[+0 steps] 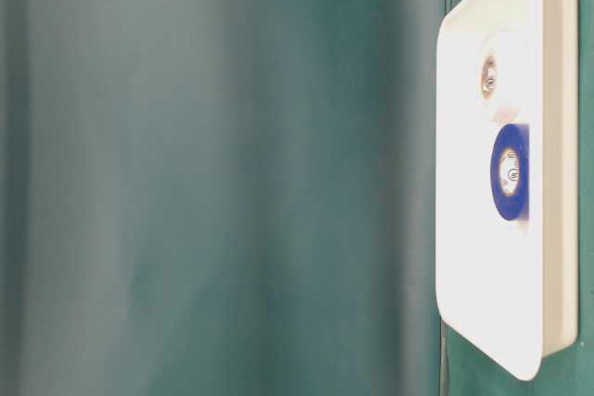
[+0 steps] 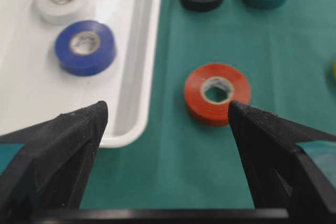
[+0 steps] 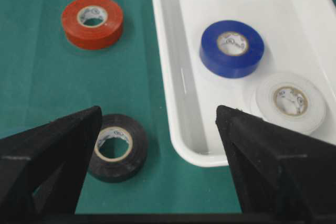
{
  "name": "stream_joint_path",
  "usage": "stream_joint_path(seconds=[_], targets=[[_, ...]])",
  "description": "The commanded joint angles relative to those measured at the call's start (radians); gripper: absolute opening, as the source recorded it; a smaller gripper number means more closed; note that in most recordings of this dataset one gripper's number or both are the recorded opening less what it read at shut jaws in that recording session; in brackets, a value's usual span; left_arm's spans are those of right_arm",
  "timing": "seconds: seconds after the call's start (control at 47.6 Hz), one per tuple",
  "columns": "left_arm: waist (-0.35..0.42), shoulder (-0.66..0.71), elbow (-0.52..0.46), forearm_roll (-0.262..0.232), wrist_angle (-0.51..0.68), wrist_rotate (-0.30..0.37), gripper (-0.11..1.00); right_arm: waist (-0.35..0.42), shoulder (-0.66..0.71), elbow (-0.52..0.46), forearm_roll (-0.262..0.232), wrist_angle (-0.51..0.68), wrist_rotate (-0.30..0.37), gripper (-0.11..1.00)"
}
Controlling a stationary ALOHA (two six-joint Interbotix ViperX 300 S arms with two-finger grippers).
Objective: Pick up the tape from a random location and place it into the white case.
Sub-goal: 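Move the open left gripper toward the yellow tape roll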
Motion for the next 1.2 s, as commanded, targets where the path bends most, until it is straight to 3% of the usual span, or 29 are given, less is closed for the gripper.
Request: stream_joint_path(seconds=[0.0, 0.546, 0.819, 1.176], targets=[[-0.029, 0.003, -0.014, -0.002, -0.003, -0.002, 0.94, -0.002, 0.003, -0.021, -0.002, -0.009, 0.002, 0.87], [-0.333, 0.009, -0.014, -0.009, -0.008, -0.072, 0.94, -0.002, 0.005, -0.028, -0.003, -0.006, 0.0, 0.87], [-0.345, 0.04, -0.017, -0.009, -0.026, -0.072, 0.94, -0.002, 0.006, -0.035, -0.003, -0.008, 0.0, 0.87], [-0.344, 0.23, -0.095, -0.009, -0.196, -0.072, 0.94, -0.002, 0.008, -0.043, -0.003, -0.011, 0.0, 0.87]])
